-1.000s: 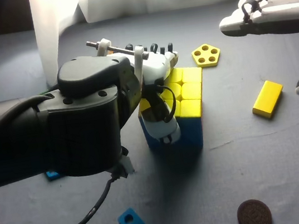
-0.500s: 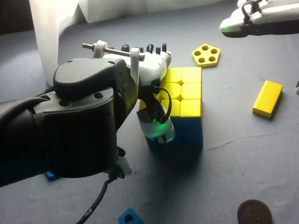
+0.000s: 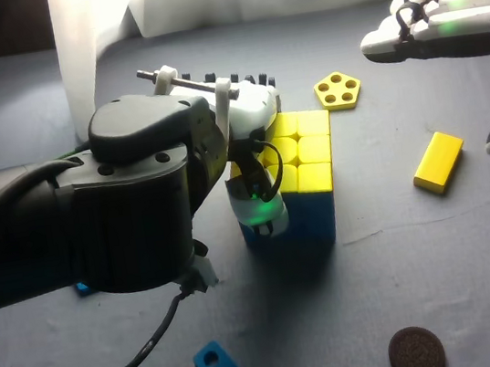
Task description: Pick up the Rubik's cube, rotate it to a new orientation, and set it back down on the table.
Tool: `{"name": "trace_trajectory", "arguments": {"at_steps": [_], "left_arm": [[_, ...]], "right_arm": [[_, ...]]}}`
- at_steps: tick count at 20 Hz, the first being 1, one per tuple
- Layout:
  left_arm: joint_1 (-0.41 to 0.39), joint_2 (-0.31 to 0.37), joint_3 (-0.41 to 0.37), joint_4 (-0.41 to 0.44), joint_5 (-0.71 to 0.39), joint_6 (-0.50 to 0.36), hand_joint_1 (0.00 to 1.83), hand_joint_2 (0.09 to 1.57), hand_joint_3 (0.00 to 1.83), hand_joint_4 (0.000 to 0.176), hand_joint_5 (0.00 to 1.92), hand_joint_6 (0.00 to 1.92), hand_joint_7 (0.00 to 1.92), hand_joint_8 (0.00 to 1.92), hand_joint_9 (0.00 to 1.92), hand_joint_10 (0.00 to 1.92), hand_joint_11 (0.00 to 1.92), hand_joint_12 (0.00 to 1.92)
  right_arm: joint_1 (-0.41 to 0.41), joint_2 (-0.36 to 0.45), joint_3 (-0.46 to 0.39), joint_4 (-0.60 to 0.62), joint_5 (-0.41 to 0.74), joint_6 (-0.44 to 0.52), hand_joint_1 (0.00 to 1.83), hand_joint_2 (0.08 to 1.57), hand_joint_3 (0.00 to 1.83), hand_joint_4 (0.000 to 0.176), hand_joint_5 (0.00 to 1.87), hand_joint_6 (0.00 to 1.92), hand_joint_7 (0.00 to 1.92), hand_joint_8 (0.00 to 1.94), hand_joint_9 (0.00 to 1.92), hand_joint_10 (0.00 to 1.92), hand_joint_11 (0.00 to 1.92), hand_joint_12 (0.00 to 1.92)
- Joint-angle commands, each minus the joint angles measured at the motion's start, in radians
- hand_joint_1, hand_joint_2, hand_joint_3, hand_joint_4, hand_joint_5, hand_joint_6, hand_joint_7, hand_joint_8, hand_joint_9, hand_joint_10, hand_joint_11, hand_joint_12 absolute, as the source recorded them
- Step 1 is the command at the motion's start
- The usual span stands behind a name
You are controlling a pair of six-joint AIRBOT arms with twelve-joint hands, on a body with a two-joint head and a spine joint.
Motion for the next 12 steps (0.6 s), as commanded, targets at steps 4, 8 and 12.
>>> {"name": "trace_trajectory", "arguments": {"at_steps": [4,8,12], "left_arm": [[-0.021,0.022,-0.021,0.016,-0.023,0.018,1.07,1.27,0.01,0.0,0.66,1.48,0.21,1.74,0.23,1.74,0.19,1.88],[-0.079,0.053,-0.06,-0.045,-0.083,0.081,1.04,1.32,0.0,0.0,0.6,1.57,0.16,1.83,0.18,1.83,0.17,1.92],[-0.14,0.076,-0.093,-0.091,-0.133,0.134,1.03,1.33,0.01,0.0,0.58,1.6,0.15,1.79,0.18,1.78,0.13,1.92]], "right_arm": [[0.005,0.006,-0.005,0.037,0.076,0.008,0.5,1.25,0.0,0.0,0.07,0.0,0.2,0.0,0.19,0.01,0.0,0.41],[-0.027,0.01,-0.005,0.118,0.079,0.006,0.51,1.24,0.0,0.0,0.1,0.01,0.21,0.0,0.23,0.02,0.0,0.5],[-0.171,0.012,-0.024,0.513,0.247,-0.481,0.46,1.26,0.0,0.0,0.08,0.0,0.21,0.0,0.19,0.01,0.0,0.42]]}}
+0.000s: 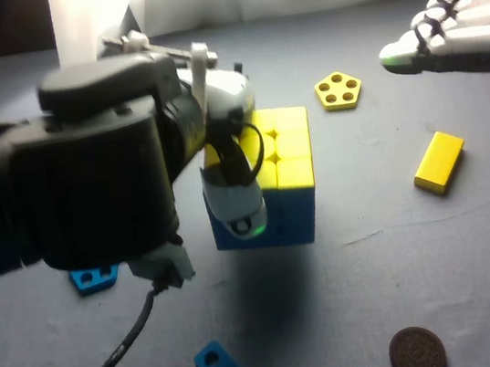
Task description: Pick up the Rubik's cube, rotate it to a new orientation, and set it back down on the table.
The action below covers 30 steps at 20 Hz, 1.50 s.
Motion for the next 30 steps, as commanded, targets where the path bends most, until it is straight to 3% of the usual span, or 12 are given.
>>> {"name": "trace_trajectory", "arguments": {"at_steps": [1,3,6,10,15,18,20,21,22,23,25,30], "left_arm": [[-0.025,0.01,-0.008,0.056,-0.017,0.008,1.04,1.32,0.0,0.0,0.6,1.57,0.16,1.79,0.18,1.78,0.14,1.92],[-0.065,0.015,-0.018,0.034,-0.05,0.035,1.05,1.31,0.0,0.0,0.62,1.55,0.17,1.78,0.21,1.75,0.17,1.87],[-0.105,0.025,-0.033,0.005,-0.08,0.057,1.05,1.3,0.0,0.0,0.63,1.53,0.16,1.75,0.19,1.75,0.17,1.86],[-0.132,0.028,-0.048,-0.012,-0.087,0.058,1.03,1.31,0.0,0.0,0.61,1.55,0.11,1.79,0.15,1.8,0.12,1.92],[-0.144,0.027,-0.05,-0.016,-0.09,0.058,1.04,1.31,0.0,0.0,0.61,1.56,0.16,1.73,0.22,1.69,0.17,1.82],[-0.146,0.023,-0.046,-0.016,-0.09,0.058,1.04,1.32,0.0,0.0,0.59,1.58,0.12,1.78,0.19,1.77,0.15,1.88],[-0.143,0.022,-0.044,-0.016,-0.074,0.055,1.06,1.3,0.0,0.0,0.63,1.52,0.15,1.74,0.2,1.75,0.16,1.86],[-0.142,0.021,-0.042,-0.016,-0.067,0.053,1.06,1.29,0.0,0.0,0.64,1.5,0.16,1.72,0.19,1.73,0.15,1.85],[-0.141,0.018,-0.04,-0.016,-0.056,0.048,1.17,1.16,0.0,0.0,0.38,1.53,0.15,1.7,0.19,1.71,0.15,1.84],[-0.14,0.015,-0.036,-0.014,-0.044,0.046,1.08,1.26,0.0,0.0,0.58,1.52,0.15,1.74,0.2,1.74,0.17,1.85],[-0.139,0.003,-0.026,-0.011,-0.012,0.035,1.05,1.3,0.01,0.0,0.61,1.55,0.13,1.77,0.18,1.76,0.15,1.87],[-0.141,-0.009,-0.026,-0.005,0.005,0.009,1.04,1.32,0.0,0.0,0.59,1.58,0.14,1.76,0.2,1.75,0.16,1.86]], "right_arm": [[-0.014,0.009,-0.006,0.1,0.243,-0.082,0.47,1.26,0.0,0.0,0.07,0.0,0.2,0.0,0.17,0.01,0.0,0.33],[-0.096,0.015,-0.013,0.147,0.382,-0.122,0.47,1.26,0.0,0.0,0.07,0.0,0.21,0.0,0.2,0.02,0.0,0.44],[-0.11,0.017,-0.023,0.178,0.41,-0.117,0.46,1.26,0.0,0.0,0.05,0.0,0.18,0.0,0.17,0.0,0.0,0.39],[-0.155,0.018,-0.035,0.255,0.477,-0.117,0.46,1.26,0.0,0.0,0.07,0.01,0.21,0.01,0.22,0.02,0.0,0.51],[-0.142,0.018,-0.07,0.372,0.378,-0.217,0.47,1.25,0.0,0.0,0.07,0.01,0.2,0.0,0.25,0.02,0.0,0.67],[-0.139,0.016,-0.087,0.417,0.334,-0.234,0.49,1.24,0.0,0.0,0.12,0.02,0.34,0.04,0.38,0.08,0.0,0.95],[-0.138,0.015,-0.103,0.451,0.324,-0.234,0.55,1.21,0.0,0.0,0.18,0.0,0.5,0.38,0.25,1.02,0.0,1.38],[-0.137,0.015,-0.11,0.453,0.318,-0.234,0.57,1.21,0.0,0.0,0.14,0.0,0.4,0.82,0.25,1.31,0.0,1.53],[-0.137,0.015,-0.12,0.453,0.31,-0.236,0.59,1.21,0.0,0.0,0.13,0.0,0.34,1.08,0.25,1.46,0.0,1.61],[-0.137,0.015,-0.13,0.453,0.303,-0.238,0.59,1.21,0.0,0.0,0.12,0.0,0.31,1.29,0.26,1.6,0.0,1.71],[-0.138,0.015,-0.145,0.453,0.29,-0.239,0.6,1.21,0.0,0.0,0.11,0.0,0.33,1.52,0.3,1.79,0.04,1.9],[-0.141,-0.001,-0.165,0.453,0.271,-0.26,0.64,1.21,0.0,0.0,0.12,0.0,0.35,1.69,0.34,1.92,0.23,1.92]]}}
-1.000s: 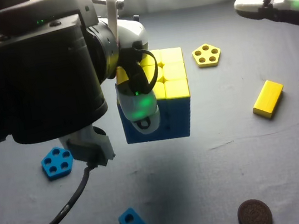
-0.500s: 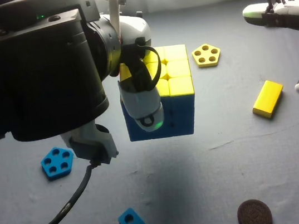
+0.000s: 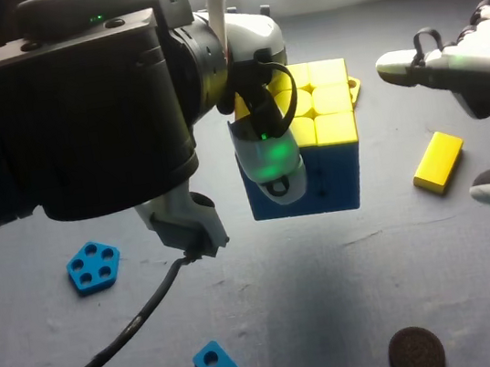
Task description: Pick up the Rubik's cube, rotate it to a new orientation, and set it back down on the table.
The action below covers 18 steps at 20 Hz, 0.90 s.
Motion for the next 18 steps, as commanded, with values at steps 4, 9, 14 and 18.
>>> {"name": "trace_trajectory", "arguments": {"at_steps": [4,9,14,18], "left_arm": [[-0.019,0.006,-0.003,0.083,0.021,-0.005,1.06,1.29,0.0,0.0,0.64,1.51,0.18,1.73,0.22,1.74,0.18,1.86],[-0.024,0.005,0.0,0.083,0.021,-0.005,1.05,1.3,0.0,0.0,0.62,1.53,0.15,1.76,0.19,1.76,0.18,1.86],[-0.024,0.005,0.002,0.083,0.021,-0.005,1.07,1.29,0.0,0.0,0.65,1.5,0.18,1.75,0.21,1.75,0.18,1.86],[-0.024,0.005,0.006,0.083,0.021,-0.005,1.06,1.28,0.0,0.0,0.65,1.49,0.14,1.79,0.16,1.8,0.17,1.9]], "right_arm": [[0.012,-0.012,-0.006,-0.002,0.126,-0.004,0.68,1.2,0.0,0.0,0.13,0.01,0.33,1.78,0.34,1.92,0.23,1.92],[0.024,-0.035,-0.006,-0.002,0.125,-0.016,0.67,1.21,0.0,0.0,0.1,0.0,0.36,1.8,0.37,1.92,0.27,1.92],[0.049,-0.072,-0.013,0.092,0.069,-0.106,0.66,1.22,0.0,0.0,0.09,0.0,0.35,1.76,0.35,1.92,0.24,1.92],[0.048,-0.077,-0.039,0.105,0.07,-0.156,0.65,1.22,0.0,0.0,0.1,0.01,0.39,1.73,0.36,1.92,0.24,1.92]]}}
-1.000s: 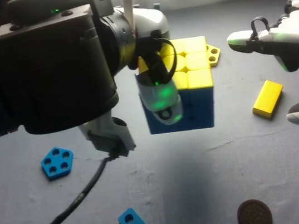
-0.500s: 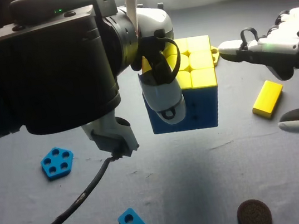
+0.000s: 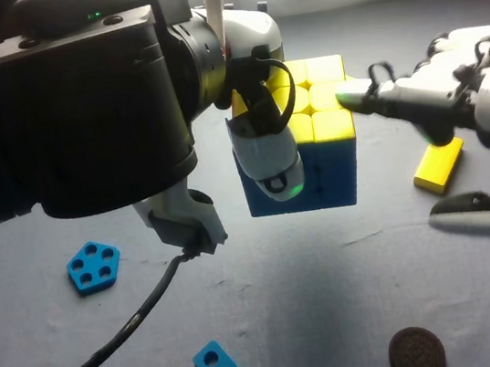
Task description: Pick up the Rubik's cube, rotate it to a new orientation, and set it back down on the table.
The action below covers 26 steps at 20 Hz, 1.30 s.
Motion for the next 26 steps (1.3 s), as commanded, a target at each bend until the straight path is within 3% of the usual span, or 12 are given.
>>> {"name": "trace_trajectory", "arguments": {"at_steps": [1,13,26], "left_arm": [[-0.02,0.005,0.004,0.079,0.023,-0.006,1.07,1.28,0.0,0.0,0.66,1.47,0.16,1.78,0.19,1.79,0.19,1.88],[-0.027,0.005,0.014,0.079,0.025,-0.008,1.04,1.3,0.0,0.0,0.62,1.54,0.15,1.77,0.19,1.76,0.17,1.88],[-0.031,0.001,0.016,0.083,0.026,-0.008,1.05,1.3,0.0,0.0,0.62,1.53,0.14,1.8,0.17,1.78,0.17,1.86]], "right_arm": [[0.009,0.001,-0.006,-0.011,0.113,-0.003,0.66,1.21,0.0,0.0,0.1,0.01,0.4,1.71,0.36,1.92,0.25,1.92],[0.008,-0.057,-0.001,0.101,0.13,-0.139,0.67,1.21,0.0,0.0,0.12,0.01,0.39,1.72,0.36,1.92,0.25,1.92],[0.008,-0.101,0.037,0.128,0.124,-0.149,0.67,1.22,0.0,0.0,0.12,0.0,0.38,1.75,0.36,1.92,0.24,1.92]]}}
